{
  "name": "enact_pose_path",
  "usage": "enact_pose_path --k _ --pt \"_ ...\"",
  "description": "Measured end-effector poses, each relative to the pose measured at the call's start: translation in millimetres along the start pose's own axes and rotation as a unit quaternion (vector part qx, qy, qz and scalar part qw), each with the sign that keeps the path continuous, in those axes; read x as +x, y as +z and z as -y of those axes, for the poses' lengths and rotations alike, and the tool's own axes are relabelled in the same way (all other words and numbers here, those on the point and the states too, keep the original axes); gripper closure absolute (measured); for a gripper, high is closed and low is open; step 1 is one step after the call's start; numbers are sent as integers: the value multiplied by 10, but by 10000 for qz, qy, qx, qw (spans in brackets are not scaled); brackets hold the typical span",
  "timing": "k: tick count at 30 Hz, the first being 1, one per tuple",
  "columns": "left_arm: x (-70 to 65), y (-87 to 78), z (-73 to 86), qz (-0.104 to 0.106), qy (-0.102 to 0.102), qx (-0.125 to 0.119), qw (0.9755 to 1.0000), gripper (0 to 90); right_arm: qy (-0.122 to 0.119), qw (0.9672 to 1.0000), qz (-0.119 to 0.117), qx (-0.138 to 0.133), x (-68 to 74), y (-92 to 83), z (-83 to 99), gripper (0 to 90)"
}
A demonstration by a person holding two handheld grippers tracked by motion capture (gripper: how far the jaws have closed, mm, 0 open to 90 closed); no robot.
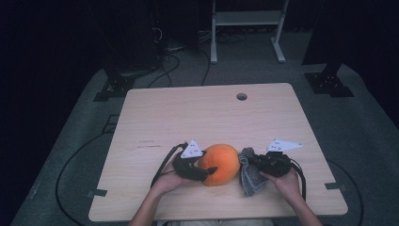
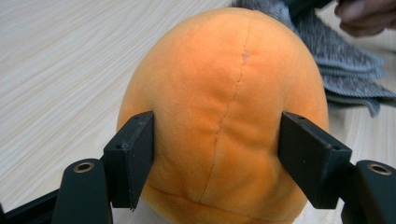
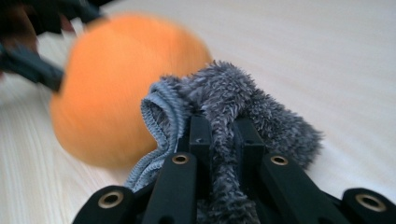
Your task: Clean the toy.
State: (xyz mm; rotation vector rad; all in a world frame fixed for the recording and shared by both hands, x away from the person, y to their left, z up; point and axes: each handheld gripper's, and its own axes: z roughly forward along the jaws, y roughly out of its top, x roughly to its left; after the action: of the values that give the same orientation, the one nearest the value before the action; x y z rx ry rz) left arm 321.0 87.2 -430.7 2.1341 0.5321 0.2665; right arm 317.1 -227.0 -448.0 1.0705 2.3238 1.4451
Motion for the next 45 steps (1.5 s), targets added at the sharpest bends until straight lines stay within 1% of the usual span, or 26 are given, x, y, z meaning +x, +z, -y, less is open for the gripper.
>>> enact_pose_path --k 3,5,7,9,10,11,12,13,14,15,16,17,19,21,22,23,26,28,31,32,34,37,40,41,43,45 --pt "-87 36 -57 40 181 22 9998 291 -109 9988 -94 -458 68 -116 -130 803" --pt "-176 73 -100 102 362 42 9993 290 -351 9973 -77 -640 165 -156 -230 803" --pt "-268 96 -133 232 584 86 9980 288 -600 9956 -121 -713 254 -163 -293 803" --pt "-324 69 -169 389 776 26 9962 274 -882 9946 -146 -518 344 -104 -303 803" --pt "-318 51 -181 454 779 -30 9959 237 -1009 9943 -95 -334 367 -50 -269 803" --pt "-281 16 -196 445 709 -97 9964 209 -1033 9942 -56 -283 370 -26 -243 803" --pt "-252 9 -198 351 618 -111 9974 195 -997 9947 -47 -267 353 -12 -211 803" --pt "-214 20 -197 162 448 -39 9989 166 -930 9953 -69 -262 335 -13 -203 803" --pt "-169 48 -184 -22 320 157 9994 126 -872 9958 -109 -254 305 -21 -198 803" --pt "-127 90 -154 -5 163 291 9994 121 -859 9959 -127 -249 279 -30 -190 803" --pt "-94 129 -118 148 -41 315 9994 123 -845 9960 -151 -228 257 -39 -177 803" --pt "-97 150 -88 196 -162 171 9995 146 -825 9963 -155 -186 229 -44 -166 803" --pt "-137 146 -94 170 21 96 9998 225 -806 9967 -80 -71 176 -58 -147 803" --pt "-179 136 -133 104 149 171 9997 253 -721 9974 -13 48 122 -101 -142 803" --pt "-196 134 -142 82 188 167 9997 267 -791 9968 106 39 125 -149 -142 803" --pt "-220 128 -161 41 253 200 9995 271 -864 9962 131 -28 147 -187 -146 803" --pt "-296 143 -206 -50 375 206 9991 282 -1151 9928 184 -272 339 -307 -246 804" --pt "-388 163 -240 -98 547 181 9983 287 -1399 9896 101 -330 498 -289 -337 804" --pt "-491 161 -255 -100 899 255 9956 289 -1592 9871 -55 -154 669 -151 -389 804" --pt "-497 160 -247 -110 943 305 9950 289 -1642 9864 -64 -105 695 -108 -378 805" --pt "-470 160 -216 -24 843 258 9961 294 -1708 9853 -24 -45 700 -70 -347 806" --pt "-432 175 -183 -8 801 241 9965 299 -1638 9865 77 -13 621 -78 -322 806" --pt "-435 187 -179 -35 768 239 9968 296 -1299 9913 213 68 417 -108 -266 806" --pt "-442 190 -184 -47 751 220 9969 295 -1261 9917 242 71 392 -126 -264 806" --pt "-466 198 -192 -66 804 169 9966 293 -1235 9920 250 -22 403 -177 -281 807" --pt "-475 200 -203 -63 839 160 9963 288 -1365 9904 155 -170 510 -203 -319 807"
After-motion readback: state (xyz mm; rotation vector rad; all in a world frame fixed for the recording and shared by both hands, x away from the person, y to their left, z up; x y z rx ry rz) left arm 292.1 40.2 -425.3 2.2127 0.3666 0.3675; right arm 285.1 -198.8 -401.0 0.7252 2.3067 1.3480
